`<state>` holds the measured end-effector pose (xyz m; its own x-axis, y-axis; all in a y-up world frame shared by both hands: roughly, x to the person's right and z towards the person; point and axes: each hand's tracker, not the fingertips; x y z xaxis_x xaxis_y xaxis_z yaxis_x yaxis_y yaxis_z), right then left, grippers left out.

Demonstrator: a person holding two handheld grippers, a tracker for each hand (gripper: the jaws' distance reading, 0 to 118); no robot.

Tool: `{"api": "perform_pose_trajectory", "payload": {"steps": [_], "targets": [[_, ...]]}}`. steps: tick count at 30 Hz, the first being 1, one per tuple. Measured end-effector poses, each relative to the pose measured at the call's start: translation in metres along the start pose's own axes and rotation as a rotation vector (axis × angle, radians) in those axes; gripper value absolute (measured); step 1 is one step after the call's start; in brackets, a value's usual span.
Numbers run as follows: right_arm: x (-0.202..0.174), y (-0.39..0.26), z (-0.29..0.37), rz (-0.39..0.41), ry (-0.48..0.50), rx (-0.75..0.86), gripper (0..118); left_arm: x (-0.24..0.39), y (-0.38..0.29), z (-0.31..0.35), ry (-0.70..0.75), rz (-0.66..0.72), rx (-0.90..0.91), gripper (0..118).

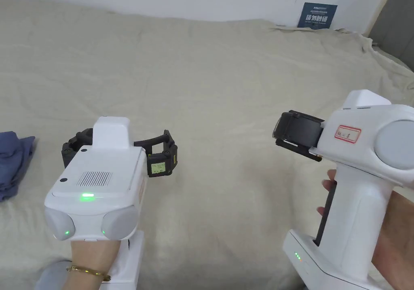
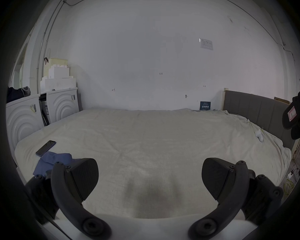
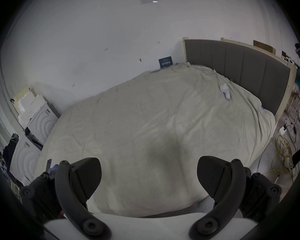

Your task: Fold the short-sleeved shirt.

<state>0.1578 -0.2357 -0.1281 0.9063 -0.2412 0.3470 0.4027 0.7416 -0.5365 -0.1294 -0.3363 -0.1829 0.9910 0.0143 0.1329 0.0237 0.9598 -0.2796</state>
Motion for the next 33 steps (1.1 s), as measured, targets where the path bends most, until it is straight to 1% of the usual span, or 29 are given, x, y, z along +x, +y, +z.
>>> {"api": "perform_pose_trajectory", "payload": {"steps": [4, 7, 10, 11, 12, 15, 16, 18, 19, 23, 25, 27, 28, 29, 30, 33], "targets": [[0.0, -0.013, -0.022, 0.122, -0.036, -0.162, 111, -0.003, -0.009, -0.014, 0.008, 0.027, -0.042, 118], [0.014, -0.036, -0.056, 0.118, -0.024, -0.184, 111, -0.005, -0.021, -0.03, 0.019, 0.033, -0.11, 118], [0.029, -0.048, -0.099, 0.129, -0.054, -0.279, 111, -0.01, -0.034, -0.054, 0.026, 0.042, -0.211, 118], [0.035, -0.051, -0.116, 0.138, -0.062, -0.278, 111, -0.013, -0.038, -0.064, 0.032, 0.051, -0.238, 118], [0.038, -0.053, -0.129, 0.158, -0.097, -0.279, 111, -0.016, -0.041, -0.073, 0.043, 0.056, -0.26, 118], [0.044, -0.05, -0.172, 0.255, -0.179, -0.218, 111, -0.025, -0.043, -0.114, 0.076, 0.072, -0.337, 118], [0.046, -0.045, -0.19, 0.268, -0.222, -0.18, 111, -0.029, -0.041, -0.131, 0.095, 0.077, -0.356, 118], [0.051, -0.035, -0.22, 0.287, -0.252, -0.142, 111, -0.035, -0.038, -0.16, 0.103, 0.076, -0.357, 118], [0.05, -0.03, -0.232, 0.282, -0.249, -0.141, 111, -0.038, -0.037, -0.177, 0.111, 0.073, -0.362, 118], [0.064, -0.013, -0.285, 0.256, -0.295, -0.107, 111, -0.05, -0.039, -0.232, 0.137, 0.04, -0.432, 118], [0.073, -0.009, -0.307, 0.232, -0.339, -0.118, 111, -0.059, -0.045, -0.253, 0.169, 0.082, -0.471, 118], [0.078, -0.013, -0.319, 0.204, -0.361, -0.129, 111, -0.066, -0.055, -0.265, 0.201, 0.129, -0.51, 118], [0.081, -0.016, -0.323, 0.192, -0.36, -0.141, 111, -0.069, -0.063, -0.269, 0.217, 0.155, -0.557, 118], [0.085, -0.019, -0.323, 0.157, -0.332, -0.152, 111, -0.07, -0.069, -0.27, 0.216, 0.175, -0.608, 118], [0.087, -0.019, -0.321, 0.133, -0.334, -0.136, 113, -0.069, -0.067, -0.267, 0.192, 0.154, -0.545, 118], [0.092, -0.022, -0.319, 0.117, -0.316, -0.133, 114, -0.061, -0.066, -0.266, 0.213, 0.131, -0.548, 118]]}}
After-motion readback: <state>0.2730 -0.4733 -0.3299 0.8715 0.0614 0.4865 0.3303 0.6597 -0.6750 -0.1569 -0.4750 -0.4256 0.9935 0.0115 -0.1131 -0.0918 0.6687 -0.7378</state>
